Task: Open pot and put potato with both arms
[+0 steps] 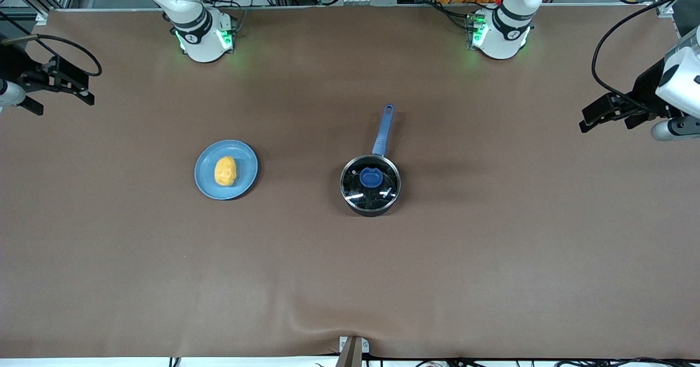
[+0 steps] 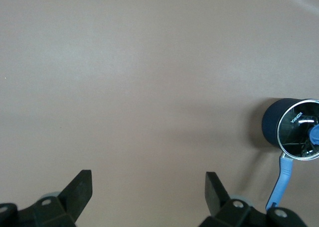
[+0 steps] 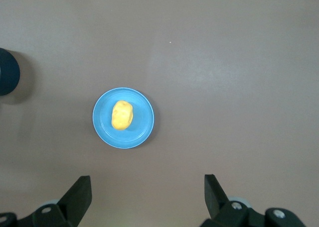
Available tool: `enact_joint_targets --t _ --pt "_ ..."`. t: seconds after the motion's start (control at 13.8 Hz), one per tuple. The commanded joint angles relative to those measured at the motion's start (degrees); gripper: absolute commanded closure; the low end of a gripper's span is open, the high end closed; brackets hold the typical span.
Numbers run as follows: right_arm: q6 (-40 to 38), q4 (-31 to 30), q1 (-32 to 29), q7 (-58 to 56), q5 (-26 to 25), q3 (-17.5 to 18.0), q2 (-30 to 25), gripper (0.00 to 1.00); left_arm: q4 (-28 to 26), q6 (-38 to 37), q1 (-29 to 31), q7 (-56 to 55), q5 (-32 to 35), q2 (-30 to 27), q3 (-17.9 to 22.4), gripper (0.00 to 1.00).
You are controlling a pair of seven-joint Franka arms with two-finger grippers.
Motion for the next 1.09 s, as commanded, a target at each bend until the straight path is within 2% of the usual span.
enact_joint_targets --t 0.0,0.51,0.73,1.02 --pt "-0.8 1.1 0.6 1.1 0.8 -0.5 0.6 0.0 -0.6 0.3 0.2 0.9 -1.2 -0.7 0.0 0.0" --pt "-1.3 1.1 0.6 1.1 0.8 -0.5 0.6 0.0 -0.9 0.3 0.3 1.3 -1.6 -0.4 -0.1 0.0" --pt "-1.2 1.1 0.9 1.1 0.8 -0.5 0.6 0.0 -1.3 1.2 0.1 1.2 -1.9 1.7 -0.1 0.0" --pt "-1.2 1.1 0.9 1.1 0.8 -0.5 0.7 0.0 -4.8 7.2 -0.5 0.6 -2.4 3.8 -0.2 0.0"
